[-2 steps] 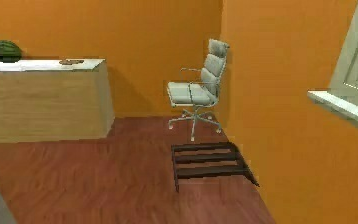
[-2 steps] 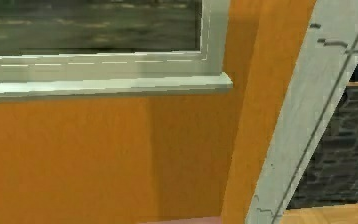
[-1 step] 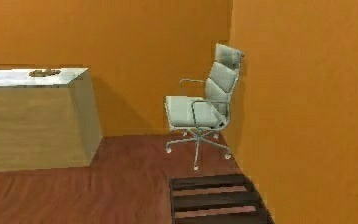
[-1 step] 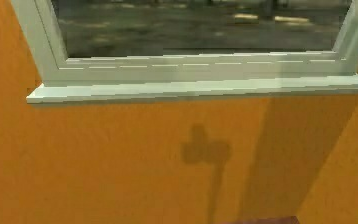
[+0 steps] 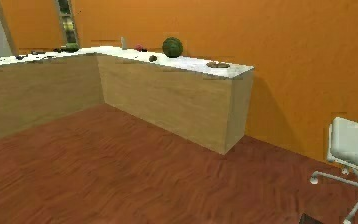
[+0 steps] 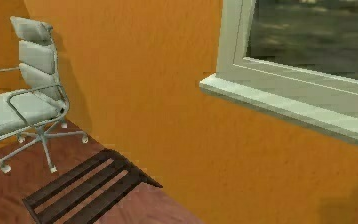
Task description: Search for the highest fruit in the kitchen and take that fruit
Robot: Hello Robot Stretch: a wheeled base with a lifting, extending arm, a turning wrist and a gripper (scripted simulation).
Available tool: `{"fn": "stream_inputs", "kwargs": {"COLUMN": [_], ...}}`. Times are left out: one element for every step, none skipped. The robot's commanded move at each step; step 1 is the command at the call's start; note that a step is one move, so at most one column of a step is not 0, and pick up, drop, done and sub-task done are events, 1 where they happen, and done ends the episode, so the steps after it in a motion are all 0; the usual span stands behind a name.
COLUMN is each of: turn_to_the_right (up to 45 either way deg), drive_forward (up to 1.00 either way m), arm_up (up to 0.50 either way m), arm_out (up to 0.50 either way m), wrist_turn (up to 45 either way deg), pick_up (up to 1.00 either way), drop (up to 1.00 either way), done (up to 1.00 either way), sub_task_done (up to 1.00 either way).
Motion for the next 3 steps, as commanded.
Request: {"fn": "stream_inputs", "kwargs": {"turn_to_the_right": [-3.0, 0.0, -15.0], "drive_forward": [0.00, 0.45, 0.00], "arm_up": [0.00, 0.00, 0.00], "arm_out": [0.00, 0.00, 0.00], "wrist_turn": [0.0, 0.0, 0.0], "pick_up": [0.00, 0.00, 0.00], "drop": [0.00, 0.00, 0.00], "done": [0.00, 0.00, 0.00], "sub_task_done": [0.00, 0.00, 0.00]}}
